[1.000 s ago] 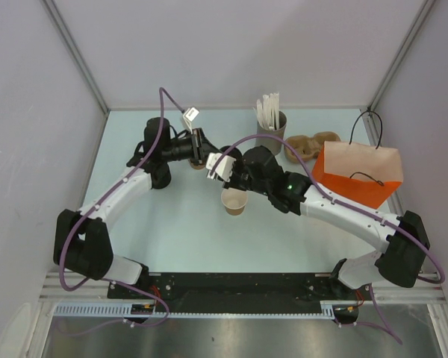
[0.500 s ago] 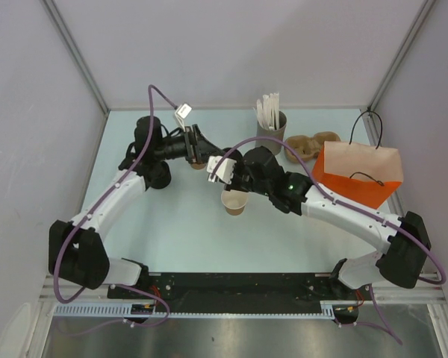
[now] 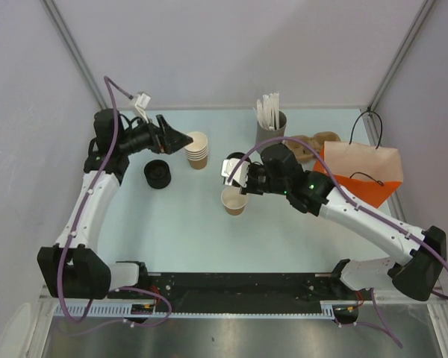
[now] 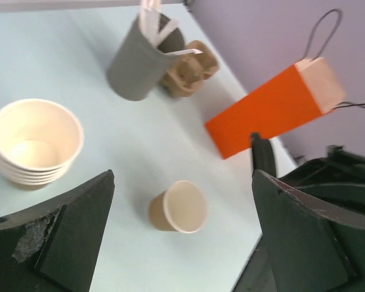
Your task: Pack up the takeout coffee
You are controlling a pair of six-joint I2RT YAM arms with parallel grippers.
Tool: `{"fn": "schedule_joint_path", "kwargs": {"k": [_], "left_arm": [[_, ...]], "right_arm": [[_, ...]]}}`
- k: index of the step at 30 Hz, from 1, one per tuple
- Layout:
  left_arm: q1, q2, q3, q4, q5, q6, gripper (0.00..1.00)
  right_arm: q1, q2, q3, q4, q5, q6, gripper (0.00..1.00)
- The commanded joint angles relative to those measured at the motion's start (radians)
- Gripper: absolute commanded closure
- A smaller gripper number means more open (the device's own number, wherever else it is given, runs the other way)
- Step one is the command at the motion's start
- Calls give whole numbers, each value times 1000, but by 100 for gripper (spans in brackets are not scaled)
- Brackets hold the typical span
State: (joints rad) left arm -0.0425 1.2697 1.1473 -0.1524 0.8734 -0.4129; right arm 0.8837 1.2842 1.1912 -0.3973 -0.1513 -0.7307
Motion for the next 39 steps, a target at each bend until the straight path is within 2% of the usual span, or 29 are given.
{"fn": "schedule_joint_path", "kwargs": {"k": [1,8,12,16,21,27,31,35,39], "left_arm": [[6,-85,83,-191,-114,276,1],[6,-190,58,-251,-192,422,0],[6,-256,65,-325,-198,581,1],[6,-331,-9,-354,-195,732,0],[6,-411,-148,-240,-231,721,1],[6,-546,-291,-139,-195,706,0],[6,-586,-310,-144,-173,711,1],[6,-564,-296,-164,-136,734,1],[7,-547,-326,-145,-137,740,1]], "right_arm": [[-26,-43,8,-28,-76,7,98],[-81,-57,13,-51,-154,30,96],[-118,-48,30,-61,-212,46,96],[-146,-22,71,-106,-264,50,97],[-175,32,148,-172,-307,57,97],[-175,132,212,-265,-307,50,98],[-181,217,287,-348,-286,25,98],[-190,312,407,-471,-281,5,98],[-178,357,458,-524,-245,-22,98]]}}
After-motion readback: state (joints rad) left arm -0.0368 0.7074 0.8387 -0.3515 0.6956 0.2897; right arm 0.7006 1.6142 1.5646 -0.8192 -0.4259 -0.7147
